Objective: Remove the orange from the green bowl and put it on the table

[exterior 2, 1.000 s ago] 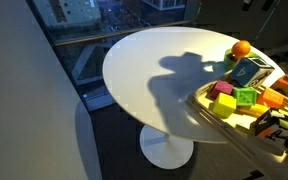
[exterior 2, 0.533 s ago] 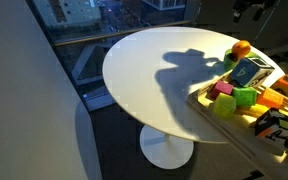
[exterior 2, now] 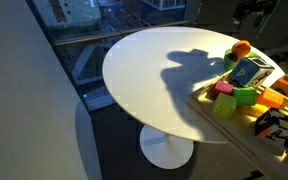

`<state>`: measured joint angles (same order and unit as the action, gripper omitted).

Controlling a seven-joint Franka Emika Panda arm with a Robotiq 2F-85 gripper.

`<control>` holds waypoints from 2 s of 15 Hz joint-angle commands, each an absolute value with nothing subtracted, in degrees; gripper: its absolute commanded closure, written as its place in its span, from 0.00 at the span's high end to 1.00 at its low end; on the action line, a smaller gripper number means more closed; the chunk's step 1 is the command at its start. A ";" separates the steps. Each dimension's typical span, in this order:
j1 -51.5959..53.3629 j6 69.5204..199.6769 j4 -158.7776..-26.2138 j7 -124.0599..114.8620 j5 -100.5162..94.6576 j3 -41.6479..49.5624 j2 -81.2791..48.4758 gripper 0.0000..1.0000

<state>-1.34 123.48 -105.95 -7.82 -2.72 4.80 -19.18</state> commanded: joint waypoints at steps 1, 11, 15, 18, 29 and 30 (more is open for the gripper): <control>-1.65 122.72 -105.51 -7.96 -4.45 5.31 -20.22 1.00; -1.92 122.54 -106.62 -6.04 -4.14 5.40 -23.06 1.00; -1.96 123.15 -106.63 -5.51 -4.15 5.40 -23.94 1.00; -1.88 123.48 -106.65 -5.56 -4.38 5.49 -24.48 1.00; -1.75 122.53 -107.18 -5.70 -4.37 5.23 -22.39 0.47; -1.79 122.36 -107.37 -5.53 -4.17 5.11 -21.85 0.47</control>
<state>-1.44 123.54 -106.60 -6.43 -3.94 5.61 -24.64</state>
